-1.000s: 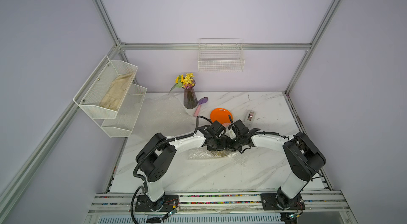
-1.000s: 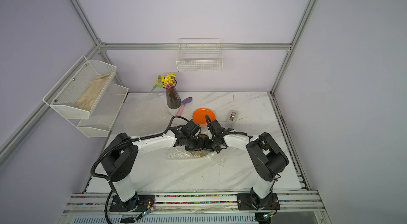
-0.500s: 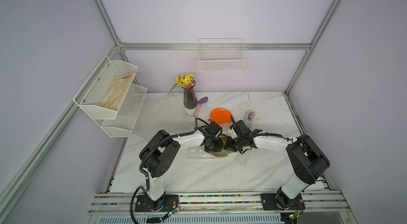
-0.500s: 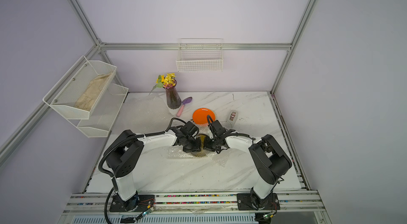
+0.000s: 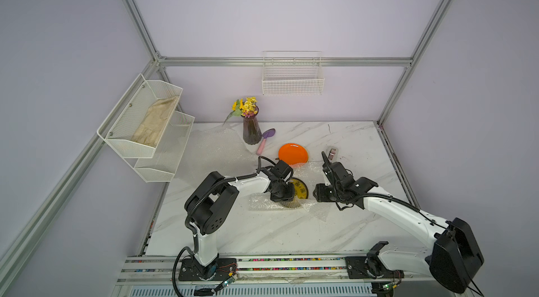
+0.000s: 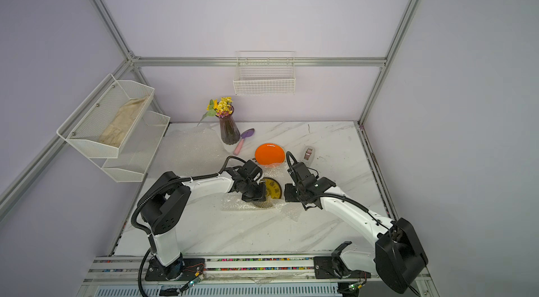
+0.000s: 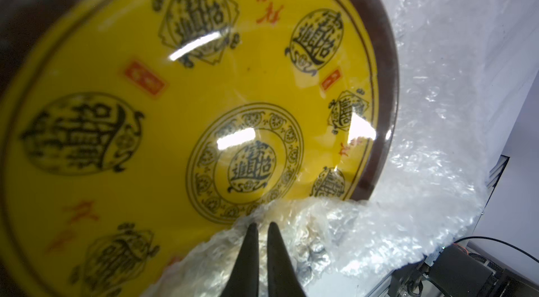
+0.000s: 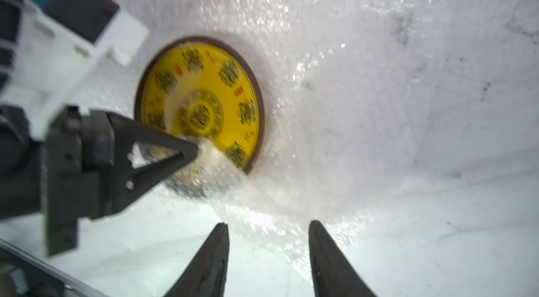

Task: Wrap dinner plates in bubble wrap
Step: Wrap the plate in the bubble wrap.

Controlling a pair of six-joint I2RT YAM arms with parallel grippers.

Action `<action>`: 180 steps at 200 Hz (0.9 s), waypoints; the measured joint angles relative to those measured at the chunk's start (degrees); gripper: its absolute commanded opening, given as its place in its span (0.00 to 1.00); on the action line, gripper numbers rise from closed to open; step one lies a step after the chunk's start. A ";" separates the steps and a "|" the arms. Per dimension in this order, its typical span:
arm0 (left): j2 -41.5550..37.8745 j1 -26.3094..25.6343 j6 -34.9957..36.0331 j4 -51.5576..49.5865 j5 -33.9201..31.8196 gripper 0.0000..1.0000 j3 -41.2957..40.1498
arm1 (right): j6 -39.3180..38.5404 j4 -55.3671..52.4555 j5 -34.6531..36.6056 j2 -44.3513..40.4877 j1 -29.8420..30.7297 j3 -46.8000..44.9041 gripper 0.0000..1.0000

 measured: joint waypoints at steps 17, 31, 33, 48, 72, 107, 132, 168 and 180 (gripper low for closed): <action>0.04 0.20 0.39 -0.02 0.22 0.10 0.00 | -3.67 -0.09 0.48 -1.14 4.00 -2.99 0.57; 0.13 0.44 0.90 -0.13 0.68 0.11 0.00 | -6.56 0.59 -0.09 -0.72 6.60 -3.85 0.57; 0.15 0.48 0.94 -0.15 0.76 0.10 0.00 | -7.06 0.70 -0.24 -0.66 6.86 -3.87 0.57; 0.26 0.76 1.29 -0.22 1.42 0.10 0.02 | -11.85 3.23 -2.14 -0.15 8.00 -3.85 0.57; 0.44 1.09 1.51 -0.61 2.23 0.11 0.04 | -23.67 5.18 -3.48 -0.09 9.14 -2.62 0.57; 0.48 1.11 2.34 -0.72 2.62 0.10 0.04 | -41.44 1.42 -1.05 1.20 10.05 -0.74 0.58; 0.57 1.18 2.36 -0.72 2.80 0.10 0.04 | -47.25 -1.49 2.34 3.15 10.12 -2.49 0.58; 0.63 1.38 2.36 -0.72 3.30 0.10 0.04 | -49.46 -2.32 5.70 7.96 10.12 -3.06 0.56; 0.63 1.38 2.34 -0.72 3.34 0.10 0.04 | -49.62 -2.29 6.12 9.51 10.12 -3.06 0.53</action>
